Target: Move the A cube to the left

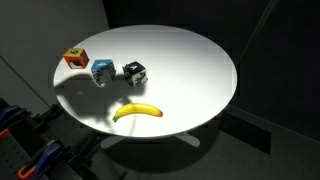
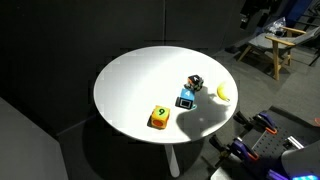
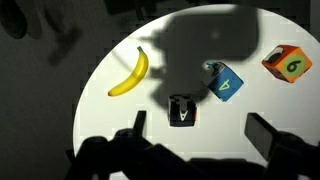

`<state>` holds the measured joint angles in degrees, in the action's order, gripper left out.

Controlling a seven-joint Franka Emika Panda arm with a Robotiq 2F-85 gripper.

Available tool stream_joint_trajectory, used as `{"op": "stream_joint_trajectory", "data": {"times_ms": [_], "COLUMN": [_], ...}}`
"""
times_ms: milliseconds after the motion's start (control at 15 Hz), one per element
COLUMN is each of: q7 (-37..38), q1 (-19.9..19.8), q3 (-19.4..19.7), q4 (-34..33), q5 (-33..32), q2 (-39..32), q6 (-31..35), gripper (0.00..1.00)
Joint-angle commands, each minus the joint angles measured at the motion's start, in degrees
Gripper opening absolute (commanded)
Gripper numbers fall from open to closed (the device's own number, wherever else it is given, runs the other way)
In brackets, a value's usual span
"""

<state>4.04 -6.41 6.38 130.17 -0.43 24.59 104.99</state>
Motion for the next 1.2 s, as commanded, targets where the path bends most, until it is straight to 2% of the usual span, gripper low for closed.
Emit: {"op": "stream_joint_trajectory", "data": {"times_ms": [0, 467, 867, 1133], "q7": [-0.2, -1.0, -3.1, -4.5], "q1": [-0.2, 0.5, 1.4, 1.7], "q3": [-0.9, -2.4, -2.1, -2.0], "q4": [-1.4, -5.5, -8.2, -10.1], "q5": [-1.4, -4.3, -2.7, 0.0], "q2": [-2.4, -10.3, -17.6, -21.4], "q6": [0.8, 6.5, 13.5, 15.7], "gripper": [1.00, 1.00, 1.00, 1.00]}}
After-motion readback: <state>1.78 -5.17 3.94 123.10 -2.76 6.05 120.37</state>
